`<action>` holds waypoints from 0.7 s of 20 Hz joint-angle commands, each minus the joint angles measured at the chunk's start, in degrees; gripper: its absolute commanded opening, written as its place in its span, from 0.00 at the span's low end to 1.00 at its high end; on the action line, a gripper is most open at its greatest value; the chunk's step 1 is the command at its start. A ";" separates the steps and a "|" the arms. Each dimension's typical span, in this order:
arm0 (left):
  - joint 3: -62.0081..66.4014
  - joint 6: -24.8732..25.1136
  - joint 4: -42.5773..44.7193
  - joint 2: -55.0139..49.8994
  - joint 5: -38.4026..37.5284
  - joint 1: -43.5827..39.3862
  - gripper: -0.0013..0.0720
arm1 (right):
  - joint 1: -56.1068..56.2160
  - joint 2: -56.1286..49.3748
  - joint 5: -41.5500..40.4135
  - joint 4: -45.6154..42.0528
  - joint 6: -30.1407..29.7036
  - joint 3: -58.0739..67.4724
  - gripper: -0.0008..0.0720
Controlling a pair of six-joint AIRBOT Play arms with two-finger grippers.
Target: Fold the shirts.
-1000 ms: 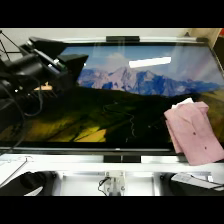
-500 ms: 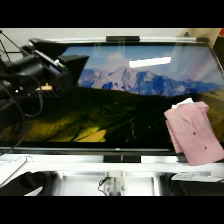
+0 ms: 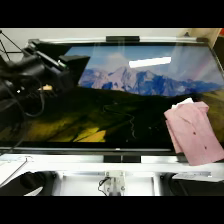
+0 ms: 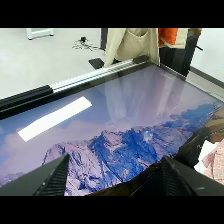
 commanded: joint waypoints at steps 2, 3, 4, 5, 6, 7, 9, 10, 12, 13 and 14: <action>0.04 -0.15 0.00 -0.66 0.04 -0.04 0.92 | -5.60 2.49 5.22 -0.15 -0.35 0.07 0.08; 0.04 -0.15 0.00 -0.76 0.04 -0.04 0.92 | -6.97 3.04 7.63 -0.13 -0.55 0.07 0.08; 0.04 -0.13 0.00 -0.90 0.04 -0.04 0.92 | -8.37 3.72 10.14 -0.15 -1.36 0.07 0.08; 0.04 -0.15 0.00 -1.01 0.04 -0.04 0.92 | -9.70 4.39 12.09 -0.13 -2.99 0.07 0.08; 0.04 -0.13 0.00 -1.05 0.04 -0.04 0.92 | -11.19 5.14 13.40 -0.13 -4.39 0.07 0.08; 0.04 -0.13 0.00 -1.05 0.04 -0.04 0.92 | -12.57 5.86 13.84 -0.11 -4.76 0.07 0.08; 0.04 -0.13 0.02 -1.05 0.04 -0.04 0.92 | -15.69 7.37 15.06 -0.13 -4.83 0.07 0.08; 0.04 -0.13 0.02 -1.05 0.04 -0.04 0.92 | -17.18 8.00 16.48 -0.11 -4.83 0.07 0.08; 0.04 -0.13 0.02 -1.05 0.04 -0.04 0.92 | -19.76 9.01 19.58 0.26 -4.83 0.07 0.08; 0.04 -0.13 0.02 -1.07 0.04 -0.04 0.92 | -20.50 9.18 20.55 1.84 -5.01 0.07 0.08; 0.04 -0.13 0.00 -1.11 0.04 -0.04 0.92 | -20.87 9.20 20.74 4.33 -6.40 0.07 0.08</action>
